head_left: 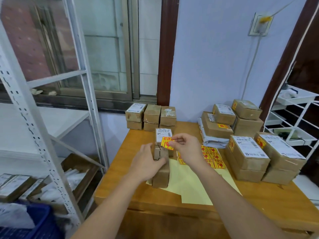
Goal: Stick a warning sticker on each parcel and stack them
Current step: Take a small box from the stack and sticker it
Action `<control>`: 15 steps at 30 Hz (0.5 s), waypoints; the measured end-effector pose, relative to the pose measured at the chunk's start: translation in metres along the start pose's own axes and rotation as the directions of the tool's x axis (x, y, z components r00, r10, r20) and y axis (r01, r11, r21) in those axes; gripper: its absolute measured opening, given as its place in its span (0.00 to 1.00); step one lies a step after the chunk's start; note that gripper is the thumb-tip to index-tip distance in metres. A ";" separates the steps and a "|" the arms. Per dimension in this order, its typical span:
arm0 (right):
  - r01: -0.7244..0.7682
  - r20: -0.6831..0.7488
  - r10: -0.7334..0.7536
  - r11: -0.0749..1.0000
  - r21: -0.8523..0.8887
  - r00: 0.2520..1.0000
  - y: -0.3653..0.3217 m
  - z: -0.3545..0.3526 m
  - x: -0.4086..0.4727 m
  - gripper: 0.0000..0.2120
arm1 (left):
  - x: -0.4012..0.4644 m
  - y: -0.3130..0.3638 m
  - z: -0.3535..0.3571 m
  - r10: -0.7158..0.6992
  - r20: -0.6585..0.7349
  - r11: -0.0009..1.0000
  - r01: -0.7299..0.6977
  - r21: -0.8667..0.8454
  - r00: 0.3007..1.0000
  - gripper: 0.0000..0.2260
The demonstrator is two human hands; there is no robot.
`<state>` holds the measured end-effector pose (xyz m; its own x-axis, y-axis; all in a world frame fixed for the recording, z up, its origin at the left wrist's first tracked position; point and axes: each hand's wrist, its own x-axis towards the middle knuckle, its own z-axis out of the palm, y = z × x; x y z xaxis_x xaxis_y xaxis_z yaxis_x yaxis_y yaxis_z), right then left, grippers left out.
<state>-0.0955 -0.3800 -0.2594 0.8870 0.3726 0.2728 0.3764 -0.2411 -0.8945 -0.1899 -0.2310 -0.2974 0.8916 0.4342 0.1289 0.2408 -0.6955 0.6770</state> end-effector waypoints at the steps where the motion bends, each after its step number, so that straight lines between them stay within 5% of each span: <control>1: 0.011 0.013 -0.011 1.000 -0.006 1.000 0.000 0.004 0.003 0.08 | 0.001 -0.002 0.002 -0.009 0.021 1.000 0.010 -0.010 1.000 0.41; 4: 0.036 0.051 -0.034 0.998 -0.049 0.998 0.002 0.015 0.010 0.10 | -0.001 -0.003 0.007 -0.059 0.071 0.993 0.066 -0.097 0.996 0.44; 7: 0.030 0.088 -0.023 0.996 -0.083 0.996 0.007 0.022 0.015 0.08 | -0.001 -0.005 0.013 -0.075 0.090 0.974 0.092 -0.206 0.993 0.34; 15: 0.054 0.120 -0.033 0.983 -0.173 0.992 0.013 0.030 0.018 0.06 | 0.000 -0.008 0.016 -0.075 0.117 0.968 0.100 -0.231 0.990 0.33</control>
<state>-0.0832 -0.3497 -0.2764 0.8355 0.4852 0.2579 0.4643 -0.3723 -0.8036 -0.1856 -0.2343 -0.3144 0.9097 0.4152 -0.0076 0.2339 -0.4972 0.8355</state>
